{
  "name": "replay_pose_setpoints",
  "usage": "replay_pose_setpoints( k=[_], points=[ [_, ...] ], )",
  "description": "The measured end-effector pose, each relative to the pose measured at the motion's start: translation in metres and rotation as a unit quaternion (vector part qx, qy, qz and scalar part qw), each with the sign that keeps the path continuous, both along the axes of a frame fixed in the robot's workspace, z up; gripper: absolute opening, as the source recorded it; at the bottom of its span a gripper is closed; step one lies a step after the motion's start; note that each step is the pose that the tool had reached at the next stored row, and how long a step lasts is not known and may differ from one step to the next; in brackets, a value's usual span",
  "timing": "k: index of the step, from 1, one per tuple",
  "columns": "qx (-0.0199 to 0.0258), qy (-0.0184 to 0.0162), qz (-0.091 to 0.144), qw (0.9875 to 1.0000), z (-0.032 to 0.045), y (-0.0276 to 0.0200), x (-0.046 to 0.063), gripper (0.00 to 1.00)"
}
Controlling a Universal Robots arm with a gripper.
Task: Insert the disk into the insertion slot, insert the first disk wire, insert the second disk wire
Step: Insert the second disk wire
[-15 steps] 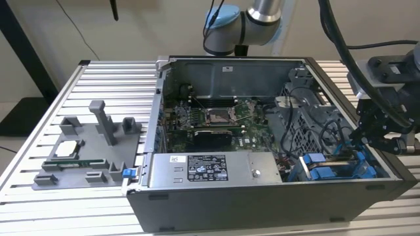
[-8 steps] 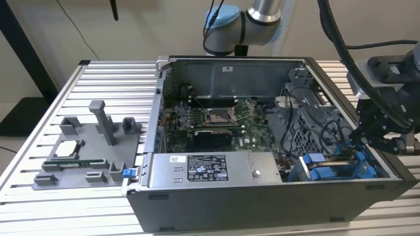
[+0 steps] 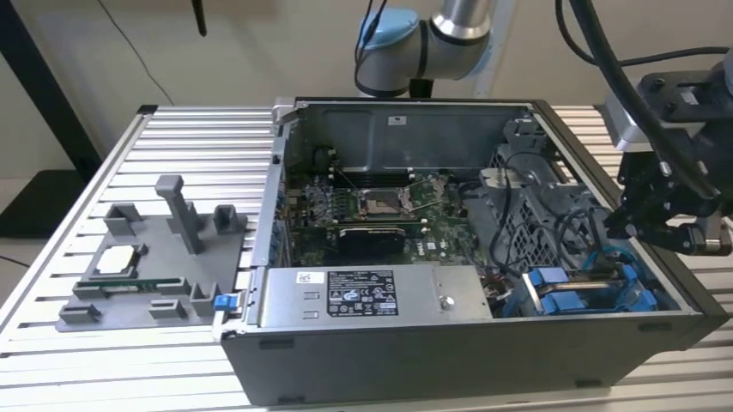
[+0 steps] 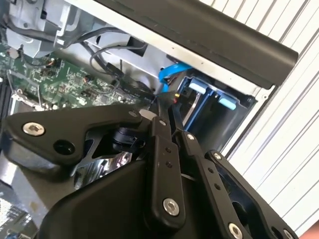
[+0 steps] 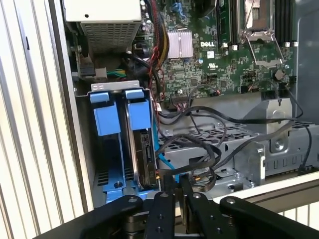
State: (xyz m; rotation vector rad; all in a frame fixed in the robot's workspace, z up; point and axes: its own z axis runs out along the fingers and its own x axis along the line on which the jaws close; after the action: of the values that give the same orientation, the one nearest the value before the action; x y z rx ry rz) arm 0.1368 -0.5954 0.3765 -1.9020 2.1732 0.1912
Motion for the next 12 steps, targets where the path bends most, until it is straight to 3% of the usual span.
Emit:
replay_pose_setpoints(
  k=[12],
  points=[
    [0.0214,-0.0007,-0.001,0.9998,0.0326,0.0000,-0.031,0.00]
  ],
)
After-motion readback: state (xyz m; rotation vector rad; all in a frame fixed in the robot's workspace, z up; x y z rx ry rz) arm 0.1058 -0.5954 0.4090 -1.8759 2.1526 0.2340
